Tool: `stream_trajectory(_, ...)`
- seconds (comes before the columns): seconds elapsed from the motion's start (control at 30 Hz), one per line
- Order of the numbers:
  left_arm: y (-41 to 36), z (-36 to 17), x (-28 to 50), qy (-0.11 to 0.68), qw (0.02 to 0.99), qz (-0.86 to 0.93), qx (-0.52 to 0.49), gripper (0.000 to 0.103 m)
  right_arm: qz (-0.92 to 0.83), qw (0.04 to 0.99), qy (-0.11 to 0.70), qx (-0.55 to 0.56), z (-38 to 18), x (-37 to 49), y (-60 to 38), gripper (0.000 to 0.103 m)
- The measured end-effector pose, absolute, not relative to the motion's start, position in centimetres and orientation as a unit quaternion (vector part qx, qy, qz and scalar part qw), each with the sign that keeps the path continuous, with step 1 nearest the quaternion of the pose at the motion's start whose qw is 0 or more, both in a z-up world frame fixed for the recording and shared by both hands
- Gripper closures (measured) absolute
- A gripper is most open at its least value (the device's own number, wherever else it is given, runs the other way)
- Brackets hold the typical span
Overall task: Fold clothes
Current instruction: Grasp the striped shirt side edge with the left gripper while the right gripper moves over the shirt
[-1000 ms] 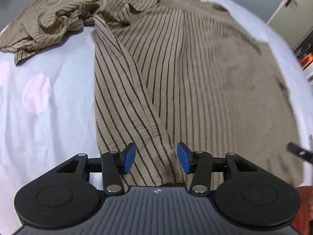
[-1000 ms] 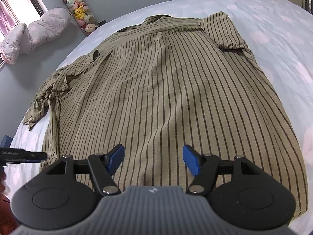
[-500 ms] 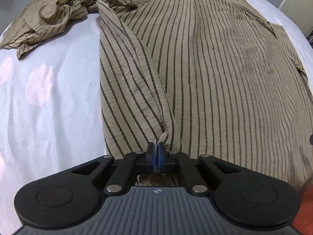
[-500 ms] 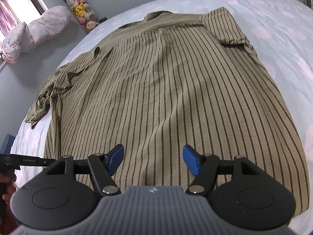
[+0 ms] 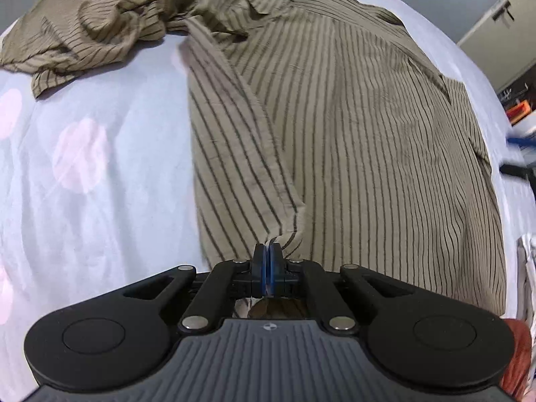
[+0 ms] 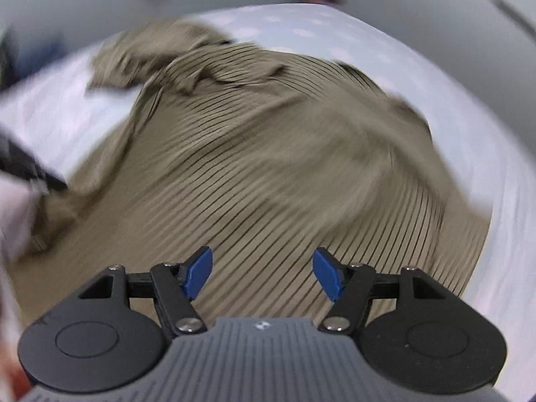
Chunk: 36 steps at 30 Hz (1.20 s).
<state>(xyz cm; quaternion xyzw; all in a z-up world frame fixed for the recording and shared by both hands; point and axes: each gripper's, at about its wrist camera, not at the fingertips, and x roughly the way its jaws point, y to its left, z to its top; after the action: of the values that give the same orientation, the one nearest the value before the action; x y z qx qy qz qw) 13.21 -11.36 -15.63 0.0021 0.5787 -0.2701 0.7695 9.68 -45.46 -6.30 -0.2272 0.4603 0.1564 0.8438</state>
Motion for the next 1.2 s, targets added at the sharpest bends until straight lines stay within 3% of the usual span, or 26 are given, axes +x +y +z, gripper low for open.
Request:
stream_trajectory(0.33,-10.1,-18.5,14.8,0.585,0.757,-0.286,-0.048,0.103,0.266,0.631,0.391,-0.615,-6.7,24.8,-36.1,0.054)
stream_trajectory(0.53,-10.0,-19.8,15.6,0.589,0.754,-0.287,-0.038,0.103,0.336,0.477,0.297,-0.756,-9.4,32.4,-32.2,0.057)
stream_trajectory(0.9,-9.5,-21.3,16.9,0.601,0.734,-0.306,-0.076,0.103,0.433,0.28,0.139,-0.845,-13.8,42.1,-27.5,0.057)
stream_trajectory(1.2,-8.9,-22.1,17.5,0.606,0.723,-0.318,-0.092,0.103,0.461,0.192,0.118,-0.858,-18.6,45.7,-23.6,0.057)
